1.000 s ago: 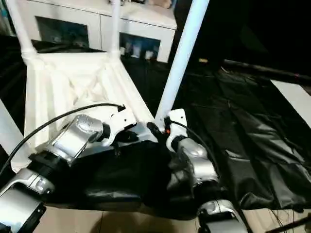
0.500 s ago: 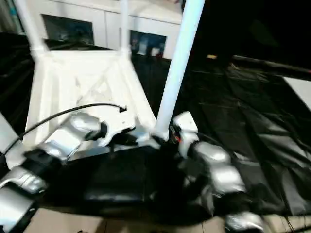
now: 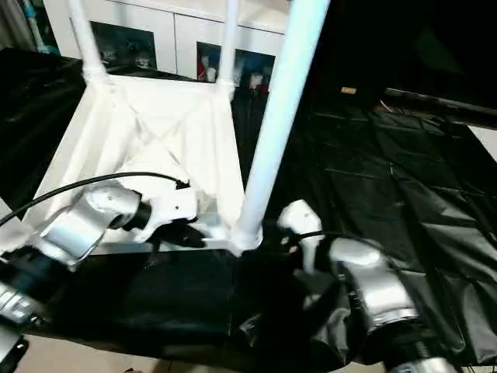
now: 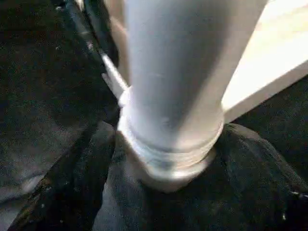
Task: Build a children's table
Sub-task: Rotate leg to tighten
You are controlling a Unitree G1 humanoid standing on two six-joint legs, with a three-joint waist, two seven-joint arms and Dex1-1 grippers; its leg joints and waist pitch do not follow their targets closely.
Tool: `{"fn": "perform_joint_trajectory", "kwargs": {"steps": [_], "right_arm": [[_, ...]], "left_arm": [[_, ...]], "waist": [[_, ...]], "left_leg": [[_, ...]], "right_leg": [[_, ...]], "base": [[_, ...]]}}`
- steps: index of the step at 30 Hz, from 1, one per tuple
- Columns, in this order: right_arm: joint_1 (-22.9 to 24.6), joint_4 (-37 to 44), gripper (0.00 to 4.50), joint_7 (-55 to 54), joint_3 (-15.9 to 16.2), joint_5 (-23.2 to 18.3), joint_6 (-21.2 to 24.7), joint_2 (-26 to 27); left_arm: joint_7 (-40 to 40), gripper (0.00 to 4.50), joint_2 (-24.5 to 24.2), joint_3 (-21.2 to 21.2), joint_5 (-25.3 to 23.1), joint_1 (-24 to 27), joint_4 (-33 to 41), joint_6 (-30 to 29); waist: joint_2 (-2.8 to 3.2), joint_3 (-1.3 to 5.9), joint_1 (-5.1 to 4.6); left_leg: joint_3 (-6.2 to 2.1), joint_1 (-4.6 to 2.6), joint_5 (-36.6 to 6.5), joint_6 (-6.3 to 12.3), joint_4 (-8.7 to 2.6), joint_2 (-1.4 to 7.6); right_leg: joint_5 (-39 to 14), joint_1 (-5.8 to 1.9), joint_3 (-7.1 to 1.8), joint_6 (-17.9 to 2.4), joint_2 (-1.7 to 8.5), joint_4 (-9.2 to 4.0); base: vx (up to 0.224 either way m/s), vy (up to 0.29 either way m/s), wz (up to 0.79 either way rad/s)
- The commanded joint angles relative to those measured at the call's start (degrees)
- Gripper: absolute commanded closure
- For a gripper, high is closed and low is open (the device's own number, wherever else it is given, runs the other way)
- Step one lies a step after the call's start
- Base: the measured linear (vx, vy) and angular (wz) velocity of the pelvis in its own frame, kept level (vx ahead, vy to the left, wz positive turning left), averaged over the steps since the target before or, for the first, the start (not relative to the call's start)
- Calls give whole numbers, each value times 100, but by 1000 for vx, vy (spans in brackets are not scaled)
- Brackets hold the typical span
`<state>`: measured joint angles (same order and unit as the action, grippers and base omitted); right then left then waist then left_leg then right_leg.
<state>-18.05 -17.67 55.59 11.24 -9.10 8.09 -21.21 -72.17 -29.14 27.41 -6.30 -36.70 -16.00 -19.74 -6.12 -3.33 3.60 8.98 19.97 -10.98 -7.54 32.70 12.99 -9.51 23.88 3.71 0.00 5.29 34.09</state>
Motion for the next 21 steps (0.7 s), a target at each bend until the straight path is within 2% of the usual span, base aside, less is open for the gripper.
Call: {"fn": "perform_joint_trajectory", "kwargs": {"steps": [1,3,6,9,16,18,21], "right_arm": [[-57,-70,91,-39,-16,63,-78,-23],[-111,-160,91,-103,-59,39,-131,67],[-160,-246,91,-96,-64,-12,-183,121],[-171,-306,91,-67,-58,-40,-177,130],[-174,-394,106,-11,-132,-125,-138,194],[-180,-426,134,-6,-145,-139,-151,208],[-193,-462,152,6,-152,-164,-157,231]], "left_arm": [[-218,450,33,370,-79,203,-10,-75],[-220,450,23,373,-72,232,49,-99],[-223,450,28,390,-73,279,105,-122],[-216,450,25,405,-85,308,138,-140],[-228,450,19,410,-110,315,94,-132],[-238,450,19,411,-104,330,106,-147],[-256,450,14,417,-99,350,116,-175]], "waist": [[60,310,0],[76,320,9],[65,337,15],[63,345,15],[57,348,16],[52,350,15],[56,350,10]], "left_leg": [[125,12,-981,202,-392,14],[118,23,-866,201,-391,13],[128,26,-638,246,-369,-2],[136,23,-546,290,-356,-10],[137,21,-575,300,-351,-9],[134,28,-514,309,-347,-14],[134,22,-587,298,-347,-10]], "right_leg": [[-1071,-303,-203,-1213,178,-297],[-919,-317,-203,-1234,182,-266],[-585,-338,-202,-1283,168,-229],[-466,-347,-204,-1323,168,-217],[-539,-351,-205,-1319,171,-216],[-481,-358,-203,-1331,167,-207],[-569,-353,-201,-1326,169,-216]], "base": [[0,0,0],[0,0,0],[0,0,0],[0,0,0],[0,0,0],[0,0,0],[0,0,0]]}}
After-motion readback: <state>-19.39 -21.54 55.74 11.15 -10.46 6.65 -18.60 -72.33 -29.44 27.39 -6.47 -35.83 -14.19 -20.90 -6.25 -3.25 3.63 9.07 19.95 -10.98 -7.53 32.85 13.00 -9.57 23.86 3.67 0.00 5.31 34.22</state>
